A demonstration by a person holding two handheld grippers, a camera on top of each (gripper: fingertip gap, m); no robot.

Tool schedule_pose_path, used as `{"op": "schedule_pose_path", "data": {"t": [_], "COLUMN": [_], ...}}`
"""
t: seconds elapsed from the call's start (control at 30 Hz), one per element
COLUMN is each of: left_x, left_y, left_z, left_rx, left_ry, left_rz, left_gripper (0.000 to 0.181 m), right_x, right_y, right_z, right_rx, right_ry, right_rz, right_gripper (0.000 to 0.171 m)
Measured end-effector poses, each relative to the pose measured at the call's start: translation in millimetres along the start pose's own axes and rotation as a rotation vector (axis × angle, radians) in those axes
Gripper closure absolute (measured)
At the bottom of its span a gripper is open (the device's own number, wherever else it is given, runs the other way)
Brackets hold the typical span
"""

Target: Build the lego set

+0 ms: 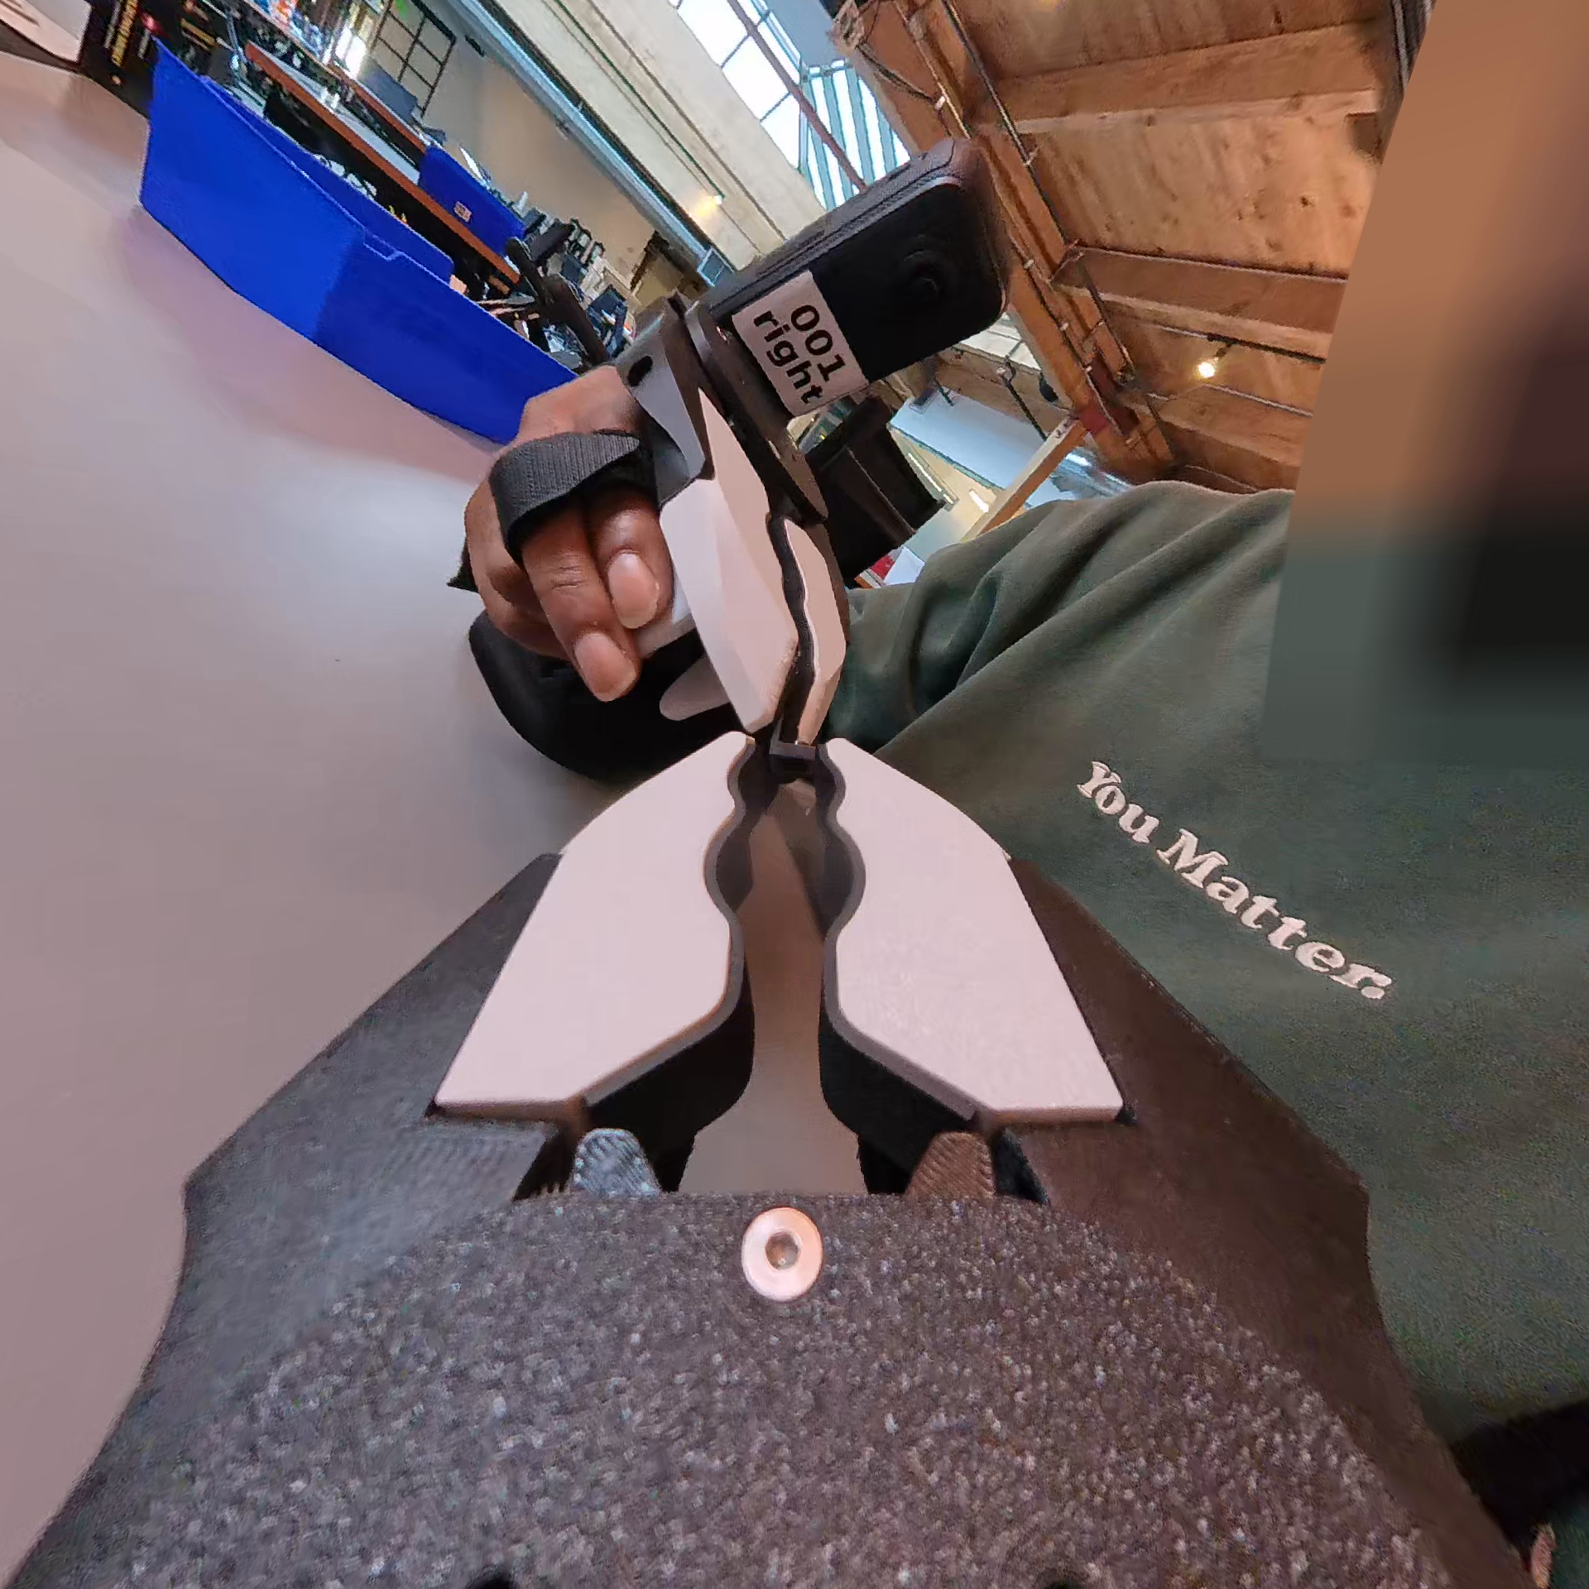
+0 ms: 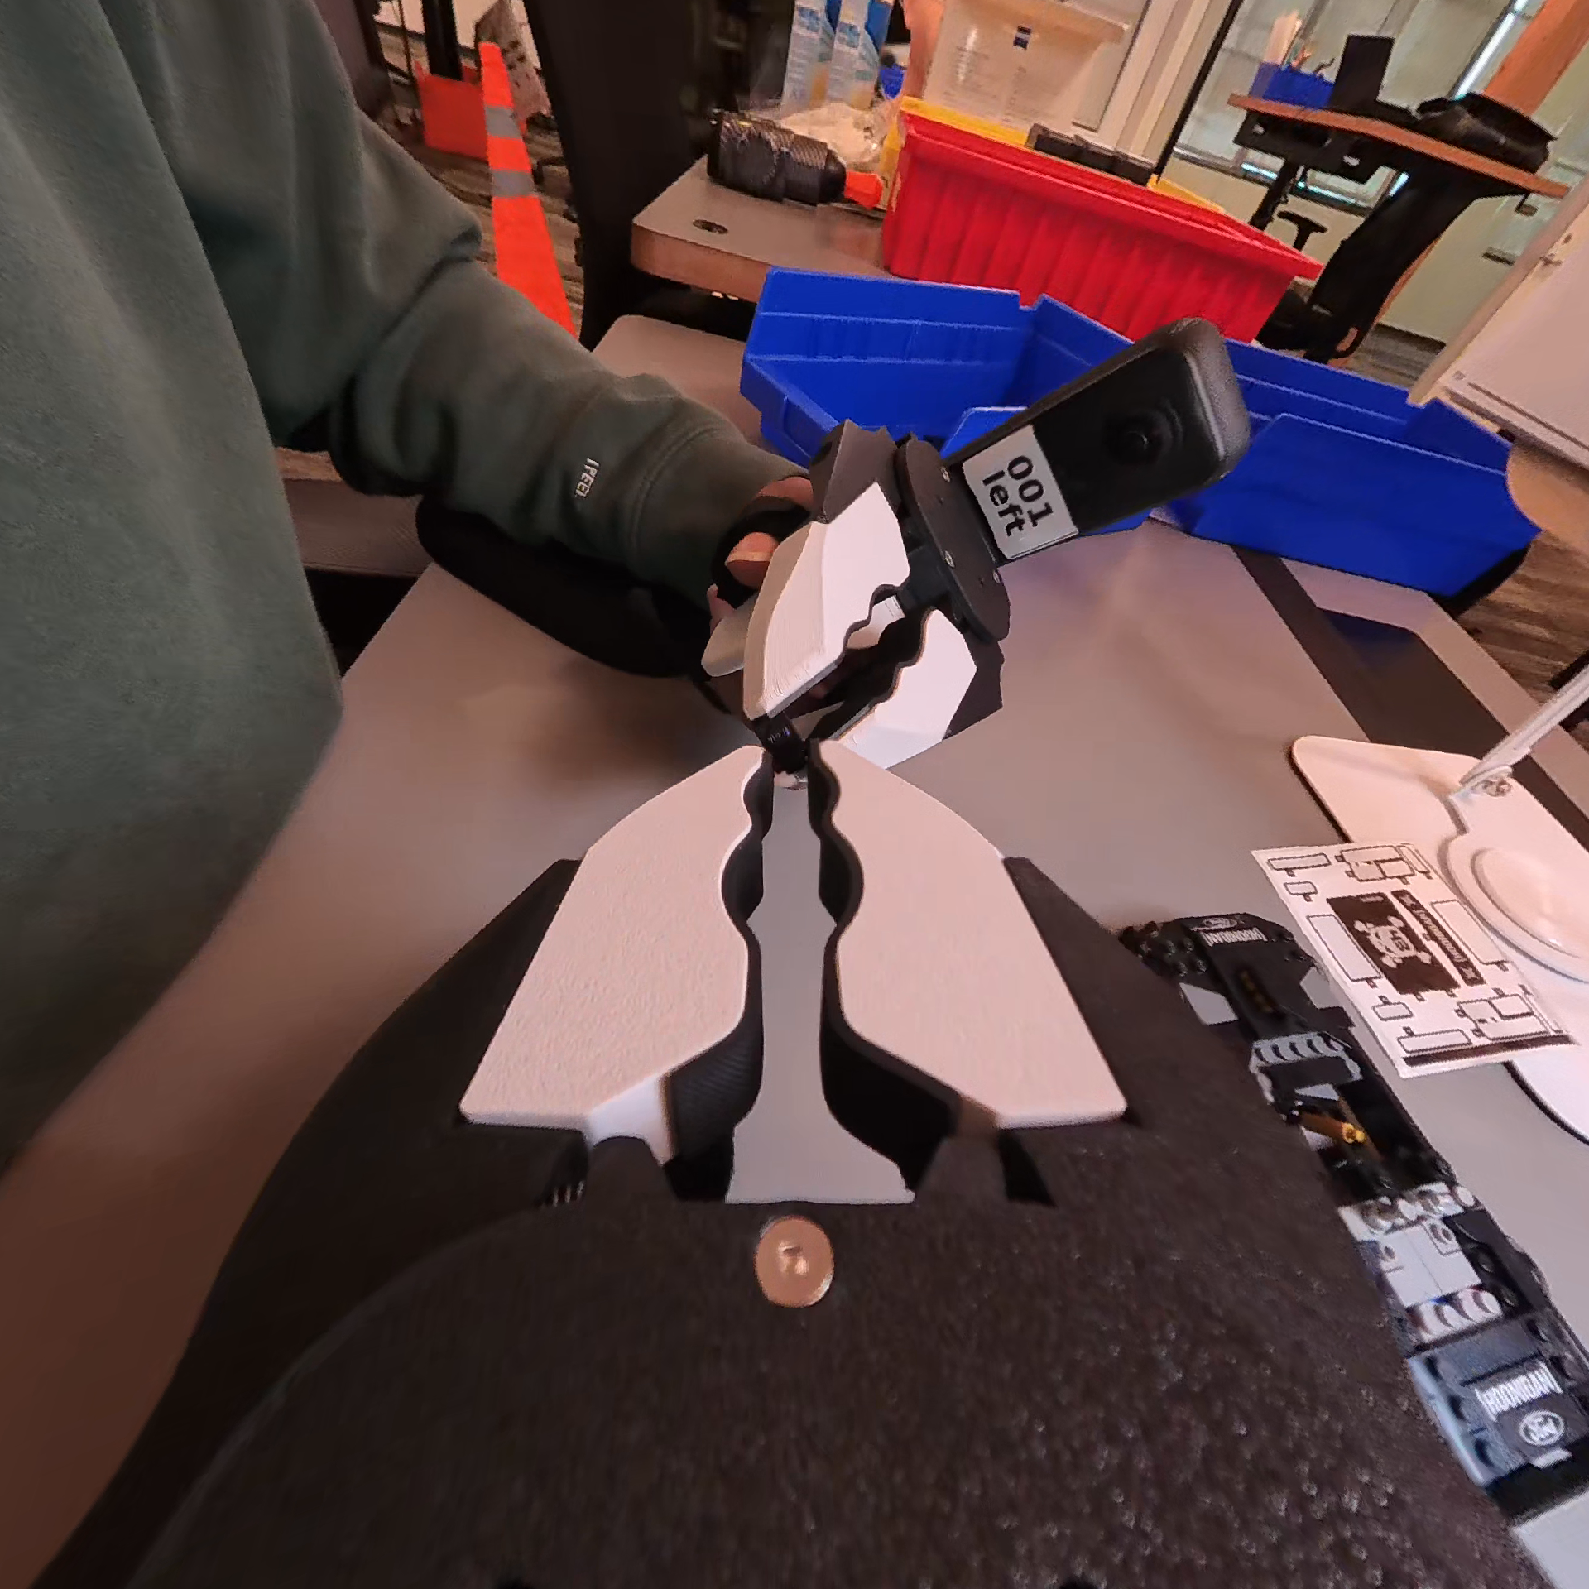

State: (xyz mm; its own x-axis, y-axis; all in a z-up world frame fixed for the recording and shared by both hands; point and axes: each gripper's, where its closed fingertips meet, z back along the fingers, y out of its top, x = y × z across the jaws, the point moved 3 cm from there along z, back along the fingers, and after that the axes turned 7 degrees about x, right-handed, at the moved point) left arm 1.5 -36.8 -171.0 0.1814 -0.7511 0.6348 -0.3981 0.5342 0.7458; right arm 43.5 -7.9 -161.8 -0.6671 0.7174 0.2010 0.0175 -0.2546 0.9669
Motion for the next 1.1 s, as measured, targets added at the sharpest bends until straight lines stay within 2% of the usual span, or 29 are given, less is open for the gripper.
{"op": "schedule_pose_path", "data": {"t": [0.17,0.4,0.5,0.8,0.9,1.1], "left_x": [-13.6,-29.6,-33.5,-35.1,-30.1,-13.2], "left_y": [3.5,4.1,0.5,-3.7,0.9,10.9], "left_z": [6.4,14.8,13.9,13.4,11.6,5.1], "left_rx": [-0.011,-0.197,-0.265,-0.295,-0.231,-0.046], "left_ry": [0.159,0.537,0.597,0.594,0.554,0.374], "left_rz": [-0.103,-0.61,-0.694,-0.7,-0.668,-0.518], "left_gripper": [0.168,0.164,0.165,0.173,0.173,0.173], "right_x": [14.7,29.8,30.0,27.7,28.0,23.0], "right_y": [-11.7,-36.7,-41.1,-41.5,-34.0,-17.2], "right_z": [2.6,2.3,-1.0,-5.4,-2.8,1.3], "right_rx": [-0.095,-0.196,-0.208,-0.205,-0.135,0.003], "right_ry": [-0.072,-0.127,-0.131,-0.122,-0.095,-0.03], "right_rz": [-0.139,-0.43,-0.459,-0.485,-0.46,-0.38], "right_gripper": [0.164,0.164,0.164,0.164,0.164,0.157]}}
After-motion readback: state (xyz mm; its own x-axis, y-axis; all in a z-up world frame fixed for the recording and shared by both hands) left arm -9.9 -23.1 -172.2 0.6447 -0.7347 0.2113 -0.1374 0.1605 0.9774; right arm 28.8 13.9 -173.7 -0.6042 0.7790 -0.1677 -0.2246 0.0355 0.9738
